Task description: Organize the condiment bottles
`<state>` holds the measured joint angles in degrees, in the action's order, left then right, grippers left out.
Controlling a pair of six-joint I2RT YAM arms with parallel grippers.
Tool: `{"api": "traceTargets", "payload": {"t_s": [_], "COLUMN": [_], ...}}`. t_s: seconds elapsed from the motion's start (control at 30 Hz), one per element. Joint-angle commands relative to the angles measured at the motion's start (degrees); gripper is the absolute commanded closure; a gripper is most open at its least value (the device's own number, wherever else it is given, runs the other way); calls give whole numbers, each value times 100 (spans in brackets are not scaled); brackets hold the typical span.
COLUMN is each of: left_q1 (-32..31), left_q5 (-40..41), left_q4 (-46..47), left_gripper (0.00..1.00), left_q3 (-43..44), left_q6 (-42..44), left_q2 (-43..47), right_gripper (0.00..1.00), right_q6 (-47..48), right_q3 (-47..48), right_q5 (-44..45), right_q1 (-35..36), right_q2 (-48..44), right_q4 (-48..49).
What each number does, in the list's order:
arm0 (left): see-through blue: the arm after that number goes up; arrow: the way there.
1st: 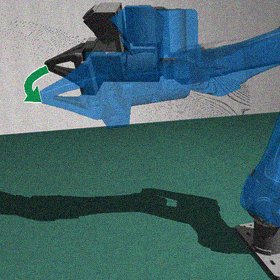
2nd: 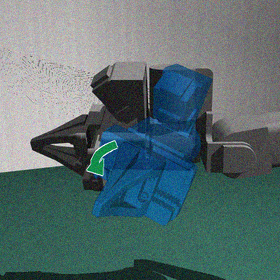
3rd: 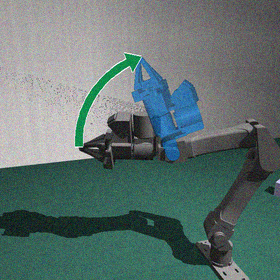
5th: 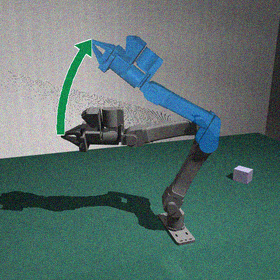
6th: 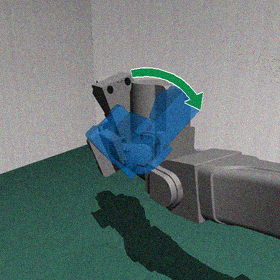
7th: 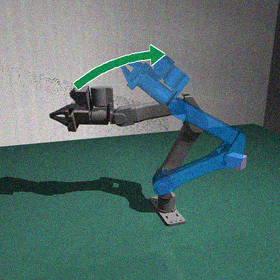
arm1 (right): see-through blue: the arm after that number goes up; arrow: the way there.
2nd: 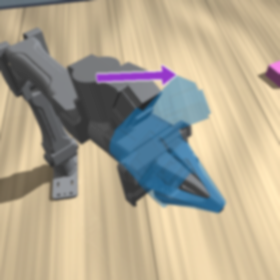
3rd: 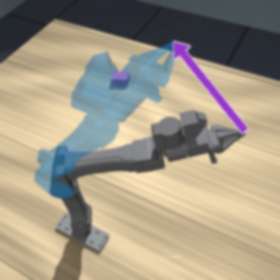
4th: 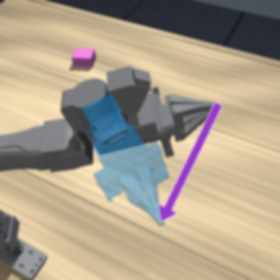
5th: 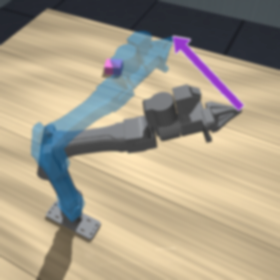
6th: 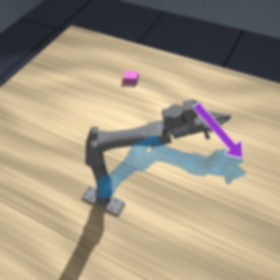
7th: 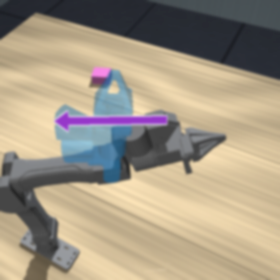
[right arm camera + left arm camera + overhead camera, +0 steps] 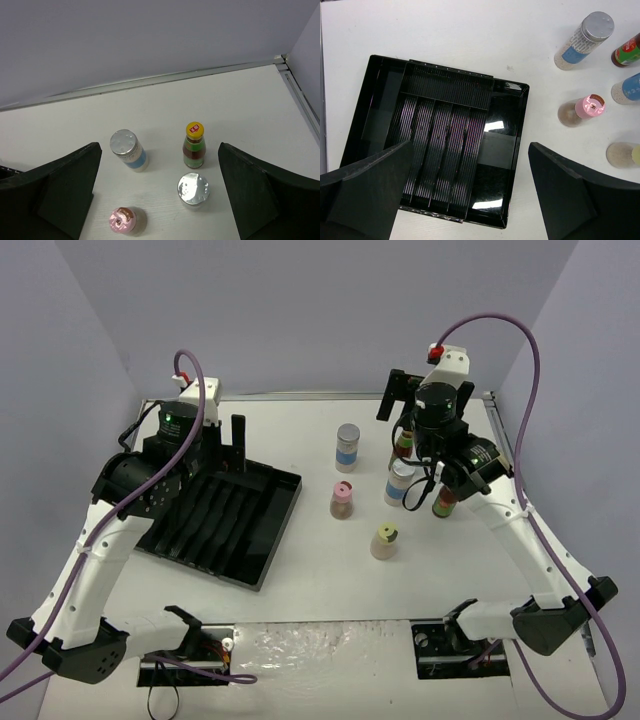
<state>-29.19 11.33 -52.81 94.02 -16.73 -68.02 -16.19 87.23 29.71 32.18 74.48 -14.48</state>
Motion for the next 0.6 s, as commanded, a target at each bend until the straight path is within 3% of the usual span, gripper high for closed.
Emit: {"api": "traceTargets", "payload": {"t_s": [0.0,0.33,0.57], "left_q1": [-29,-451,-1655], "left_q5": [-38,8,384], "left_q4": [385,596,933], "left_gripper": [3,3,3], "left_q3": [94,123,324], "left_q6": [-23,-163,-397], "left_q2": [-30,-449,-1434], "right_gripper": [0,0,0], "right_q6": [54,-126,-288], "right_q3": [-50,-249,-695], "right_q5": [238,429,400], "right_q1": [-28,-19,-19], "right_q2": [-410,-619,-894], "right_q4": [288,130,95]}}
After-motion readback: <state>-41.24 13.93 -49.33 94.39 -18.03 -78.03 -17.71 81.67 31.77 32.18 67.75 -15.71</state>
